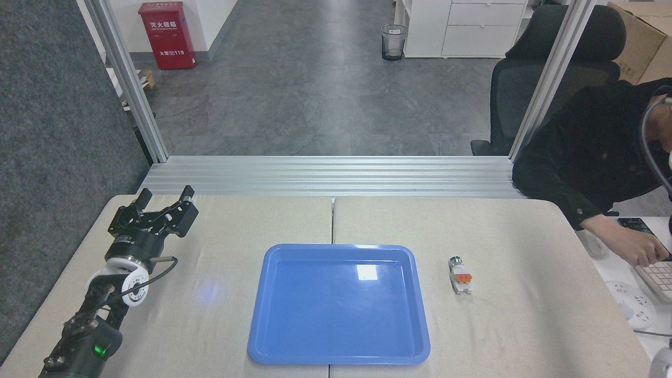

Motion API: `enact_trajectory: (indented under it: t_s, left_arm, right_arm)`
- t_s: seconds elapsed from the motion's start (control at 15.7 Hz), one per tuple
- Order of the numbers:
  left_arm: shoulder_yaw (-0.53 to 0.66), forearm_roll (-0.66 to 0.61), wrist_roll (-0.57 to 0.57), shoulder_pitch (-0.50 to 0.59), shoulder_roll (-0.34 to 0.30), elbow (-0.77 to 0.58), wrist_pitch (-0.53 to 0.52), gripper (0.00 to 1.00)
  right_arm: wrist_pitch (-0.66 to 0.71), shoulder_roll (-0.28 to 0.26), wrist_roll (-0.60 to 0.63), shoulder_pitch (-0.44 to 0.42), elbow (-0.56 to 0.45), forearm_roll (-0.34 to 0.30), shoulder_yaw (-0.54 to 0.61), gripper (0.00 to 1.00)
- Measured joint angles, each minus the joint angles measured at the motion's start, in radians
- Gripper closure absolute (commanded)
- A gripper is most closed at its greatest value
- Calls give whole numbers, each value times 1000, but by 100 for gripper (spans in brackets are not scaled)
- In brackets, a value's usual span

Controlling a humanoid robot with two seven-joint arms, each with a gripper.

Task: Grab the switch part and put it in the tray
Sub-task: 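Raise the right gripper into view beside the white switch part, then open the right gripper and position it above the switch part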

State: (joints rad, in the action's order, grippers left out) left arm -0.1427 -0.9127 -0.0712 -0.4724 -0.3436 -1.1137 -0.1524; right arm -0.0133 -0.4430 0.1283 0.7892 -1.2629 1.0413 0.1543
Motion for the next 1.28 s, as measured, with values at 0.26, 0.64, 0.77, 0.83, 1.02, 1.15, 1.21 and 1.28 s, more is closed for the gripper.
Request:
enact_trajectory:
  t_s: [0.26, 0.64, 0.77, 0.83, 1.02, 1.15, 1.21, 1.28]
  left_arm:
    - [0, 0, 0, 0, 0, 0, 0, 0]
    - [0, 0, 0, 0, 0, 0, 0, 0]
    - [0, 0, 0, 0, 0, 0, 0, 0]
    - [0, 0, 0, 0, 0, 0, 0, 0]
    - [0, 0, 0, 0, 0, 0, 0, 0]
    - [0, 0, 0, 0, 0, 0, 0, 0]
    - [0, 0, 0, 0, 0, 0, 0, 0]
    - [0, 0, 0, 0, 0, 0, 0, 0]
  right_arm:
    - [7, 73, -86, -246, 28, 6, -84, 0]
    - [61, 156, -196, -429, 45, 25, -172, 0]
    - [66, 173, -199, -451, 43, 36, -189, 0]
    - [67, 181, -198, -459, 41, 45, -197, 0]
    - [69, 199, -174, -474, 36, 90, -212, 0]
    - [68, 207, -144, -479, 33, 113, -218, 0]
    - [67, 210, -134, -478, 33, 121, -220, 0]
    - [65, 213, -129, -479, 33, 127, -222, 0]
